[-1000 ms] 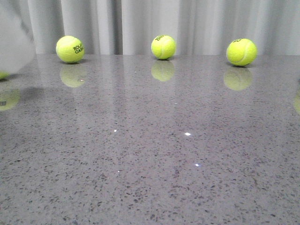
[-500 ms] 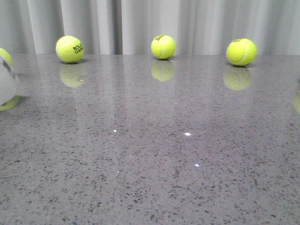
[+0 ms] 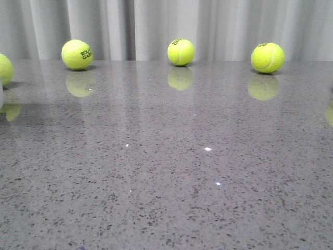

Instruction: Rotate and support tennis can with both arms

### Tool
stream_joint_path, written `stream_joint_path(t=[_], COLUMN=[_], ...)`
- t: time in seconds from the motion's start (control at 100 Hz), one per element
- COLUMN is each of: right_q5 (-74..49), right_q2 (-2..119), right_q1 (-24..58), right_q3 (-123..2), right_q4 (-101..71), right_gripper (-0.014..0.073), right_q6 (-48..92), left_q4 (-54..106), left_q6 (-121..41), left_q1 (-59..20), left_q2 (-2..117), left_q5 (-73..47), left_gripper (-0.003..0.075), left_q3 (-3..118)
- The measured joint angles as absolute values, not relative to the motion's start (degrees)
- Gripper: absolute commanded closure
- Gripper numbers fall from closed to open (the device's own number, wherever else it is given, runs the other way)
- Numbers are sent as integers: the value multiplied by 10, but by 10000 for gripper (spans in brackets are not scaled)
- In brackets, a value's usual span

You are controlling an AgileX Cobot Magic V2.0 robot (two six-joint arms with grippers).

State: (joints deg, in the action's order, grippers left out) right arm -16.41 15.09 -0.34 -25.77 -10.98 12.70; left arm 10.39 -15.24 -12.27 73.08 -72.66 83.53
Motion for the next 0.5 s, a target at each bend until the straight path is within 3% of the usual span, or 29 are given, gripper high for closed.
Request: stream_joint_path(t=[0.5], right_q5=[-164], right_q2=[151], right_q1=[-3], right_q3=[-258], right_q4=[-110], right_gripper=[662], right_q6=[127], left_q4=[68], left_q6=[-151], left_q1=[-123], left_q2=[754], left_q5=[-723], left_gripper=[227], left_q3=[887])
